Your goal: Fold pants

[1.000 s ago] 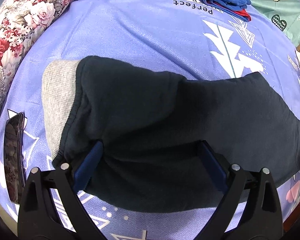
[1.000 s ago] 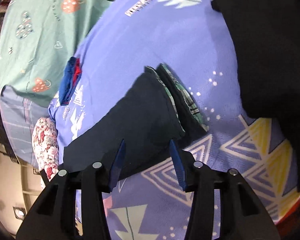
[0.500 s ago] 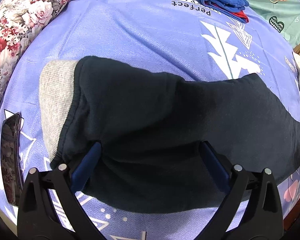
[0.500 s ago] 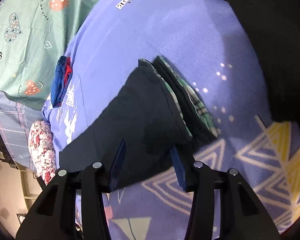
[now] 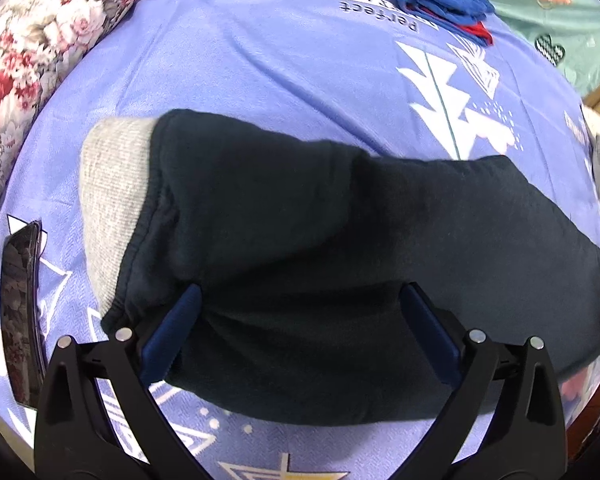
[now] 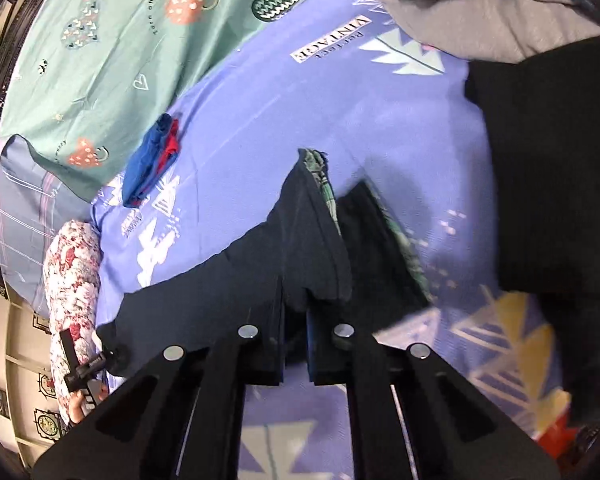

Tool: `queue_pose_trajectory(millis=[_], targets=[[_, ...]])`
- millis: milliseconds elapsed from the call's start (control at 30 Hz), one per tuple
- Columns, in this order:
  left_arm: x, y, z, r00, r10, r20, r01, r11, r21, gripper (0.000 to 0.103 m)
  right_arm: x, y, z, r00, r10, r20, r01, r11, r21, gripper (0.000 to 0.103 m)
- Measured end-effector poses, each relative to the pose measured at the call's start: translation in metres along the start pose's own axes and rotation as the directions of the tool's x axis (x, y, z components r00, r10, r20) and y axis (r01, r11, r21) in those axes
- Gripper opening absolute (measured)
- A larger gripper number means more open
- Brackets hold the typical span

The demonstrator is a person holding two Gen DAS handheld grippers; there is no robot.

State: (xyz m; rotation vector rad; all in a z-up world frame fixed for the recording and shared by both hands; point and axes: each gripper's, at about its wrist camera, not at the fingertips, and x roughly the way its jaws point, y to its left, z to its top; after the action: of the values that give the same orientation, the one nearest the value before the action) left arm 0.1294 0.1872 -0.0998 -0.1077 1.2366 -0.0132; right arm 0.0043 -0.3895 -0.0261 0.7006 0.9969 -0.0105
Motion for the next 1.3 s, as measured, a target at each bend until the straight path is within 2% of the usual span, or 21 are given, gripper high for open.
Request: queue_pose_trajectory(millis=[200,300,333,367,400,433,500,533,600,633,667,700,733,767,800,867,900,933,1033,1167,1300], targets=[[0.001,-0.010,-0.006,0.998,0.058,0.002,-0.058,0.997,0.044,0.101,0.053,-0.042,-0.006,0.993,-0.072,-0.097,0.080,0.993,0.084,0.006],[-0.007,-0.014,-0.013,0.999,0.051,0.000,-0.051,0.997,0.058,0.101,0.049,-0.029,-0.004,0.981,-0.135,-0.141,0.139,0.990,0.015,0.012],[-0.010,-0.012,-0.015,0.999,0.038,0.002,-0.038,0.998,0.050,0.101,0.043,-0.024,-0.004,0.972,-0.186,-0.142,0.186,0.982,-0.012,0.024],[-0.012,-0.010,-0.016,1.000,0.029,0.004,-0.029,0.999,0.036,0.101,0.037,-0.020,-0.004,0.966,-0.227,-0.122,0.224,0.974,-0.032,0.036],[-0.015,-0.007,-0.016,1.000,0.017,0.006,-0.017,1.000,0.012,0.101,0.030,-0.014,-0.004,0.957,-0.282,-0.072,0.277,0.958,-0.066,0.039],[-0.017,-0.005,-0.016,1.000,0.004,0.011,-0.004,1.000,-0.010,0.101,0.019,-0.004,-0.004,0.922,-0.388,0.020,0.387,0.914,-0.120,0.039],[-0.019,-0.007,-0.013,1.000,-0.014,0.021,0.015,1.000,-0.028,0.101,0.008,0.015,-0.007,0.873,-0.461,0.160,0.486,0.855,-0.181,0.040],[-0.019,-0.010,-0.013,1.000,-0.014,0.025,0.015,1.000,-0.025,0.101,0.007,0.023,-0.008,0.904,-0.393,0.168,0.422,0.883,-0.207,0.040],[-0.020,-0.019,-0.005,0.999,0.003,0.045,-0.003,1.000,-0.008,0.101,0.019,0.034,-0.010,0.966,-0.242,0.089,0.257,0.933,-0.254,0.038],[-0.021,-0.023,-0.001,0.998,0.012,0.058,-0.012,1.000,-0.005,0.101,0.037,0.042,-0.012,0.980,-0.197,0.019,0.194,0.941,-0.278,0.037],[-0.022,-0.028,0.002,0.997,0.006,0.071,-0.006,1.000,-0.002,0.101,0.047,0.047,-0.014,0.979,-0.203,-0.001,0.194,0.936,-0.295,0.036],[-0.023,-0.032,0.005,0.997,-0.006,0.078,0.006,1.000,0.002,0.101,0.062,0.052,-0.016,0.973,-0.229,-0.019,0.211,0.923,-0.321,0.034],[-0.025,-0.036,0.010,0.996,-0.025,0.088,0.025,1.000,0.006,0.101,0.085,0.054,-0.018,0.949,-0.309,-0.057,0.269,0.894,-0.358,0.023],[-0.027,-0.038,0.014,0.995,-0.029,0.099,0.028,1.000,0.008,0.101,0.103,0.050,-0.019,0.911,-0.403,-0.087,0.344,0.860,-0.377,0.009],[-0.031,-0.040,0.019,0.992,-0.030,0.119,0.029,1.000,0.013,0.101,0.105,0.050,-0.017,0.907,-0.416,-0.061,0.366,0.852,-0.373,0.009],[-0.041,-0.041,0.032,0.983,-0.041,0.178,0.040,0.999,0.011,0.101,0.098,0.056,-0.008,0.868,-0.497,0.011,0.471,0.816,-0.335,0.011],[-0.041,-0.043,0.038,0.981,-0.047,0.190,0.046,0.999,0.007,0.101,0.092,0.062,-0.005,0.883,-0.468,0.042,0.456,0.831,-0.320,0.012],[-0.039,-0.045,0.044,0.979,-0.060,0.194,0.060,0.998,0.008,0.101,0.084,0.077,-0.002,0.934,-0.353,0.049,0.350,0.882,-0.316,0.013],[-0.019,-0.057,0.064,0.988,-0.063,0.139,0.060,0.998,0.023,0.101,0.094,0.124,-0.005,0.989,-0.149,-0.015,0.131,0.911,-0.391,0.032],[0.004,-0.065,0.066,0.994,-0.016,0.106,0.014,1.000,0.017,0.101,0.147,0.201,-0.009,0.990,-0.018,-0.141,-0.056,0.863,-0.503,0.032],[0.020,-0.066,0.045,0.998,-0.060,0.037,0.059,0.998,0.023,0.101,0.207,0.277,-0.020,0.975,0.024,-0.222,-0.156,0.787,-0.597,0.032]])
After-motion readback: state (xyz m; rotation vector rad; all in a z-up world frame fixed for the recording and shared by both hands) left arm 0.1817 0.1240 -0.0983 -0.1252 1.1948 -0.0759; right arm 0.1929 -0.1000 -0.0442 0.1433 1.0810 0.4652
